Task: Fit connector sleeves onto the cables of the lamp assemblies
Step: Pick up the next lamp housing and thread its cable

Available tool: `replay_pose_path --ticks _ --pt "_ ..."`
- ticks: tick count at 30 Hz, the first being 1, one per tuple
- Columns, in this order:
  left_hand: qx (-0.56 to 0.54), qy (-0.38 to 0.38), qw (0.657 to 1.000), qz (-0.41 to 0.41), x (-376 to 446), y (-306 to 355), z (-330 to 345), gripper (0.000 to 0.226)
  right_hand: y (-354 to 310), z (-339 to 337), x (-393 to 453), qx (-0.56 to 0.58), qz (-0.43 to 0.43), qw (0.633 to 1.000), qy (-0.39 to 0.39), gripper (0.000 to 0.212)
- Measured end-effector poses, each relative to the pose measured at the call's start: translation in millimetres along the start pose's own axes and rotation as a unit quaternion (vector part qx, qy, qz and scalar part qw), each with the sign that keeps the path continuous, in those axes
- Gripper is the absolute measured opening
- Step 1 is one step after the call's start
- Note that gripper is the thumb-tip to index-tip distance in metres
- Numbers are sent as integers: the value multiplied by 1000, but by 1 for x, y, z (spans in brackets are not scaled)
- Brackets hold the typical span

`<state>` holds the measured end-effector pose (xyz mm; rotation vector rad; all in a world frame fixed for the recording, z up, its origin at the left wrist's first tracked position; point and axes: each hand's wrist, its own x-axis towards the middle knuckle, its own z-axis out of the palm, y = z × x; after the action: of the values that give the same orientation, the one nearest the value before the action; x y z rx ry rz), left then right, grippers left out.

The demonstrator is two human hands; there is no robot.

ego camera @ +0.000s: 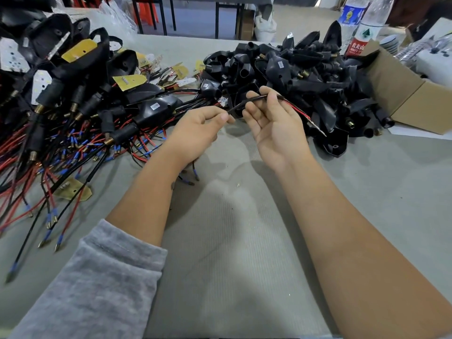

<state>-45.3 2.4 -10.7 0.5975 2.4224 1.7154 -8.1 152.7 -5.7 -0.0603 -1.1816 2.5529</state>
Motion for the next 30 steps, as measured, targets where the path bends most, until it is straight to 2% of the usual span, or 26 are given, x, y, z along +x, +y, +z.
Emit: replay_pose_path --ticks 2,5,8,15,19,24,30 --pt "15 42 999 -7 2 2 -1 32 -2 1 1 5 -8 1000 3 20" --pt "-34 80 994 -60 6 5 -5 38 -7 -2 3 31 -11 999 17 19" --pt "-30 108 993 -34 5 4 -9 42 -12 -5 6 77 -5 996 36 19" --pt "27 119 992 24 1 -1 -11 36 -20 -13 11 111 -19 992 59 18" --pt "69 96 992 33 -3 0 -7 31 -20 -13 11 105 -22 992 72 21" --pt "116 80 989 42 -3 -4 -4 20 -20 -14 9 51 -18 996 66 19" --pt "102 80 986 105 -2 -4 1 20 -15 -7 4 -94 -5 995 -8 21"
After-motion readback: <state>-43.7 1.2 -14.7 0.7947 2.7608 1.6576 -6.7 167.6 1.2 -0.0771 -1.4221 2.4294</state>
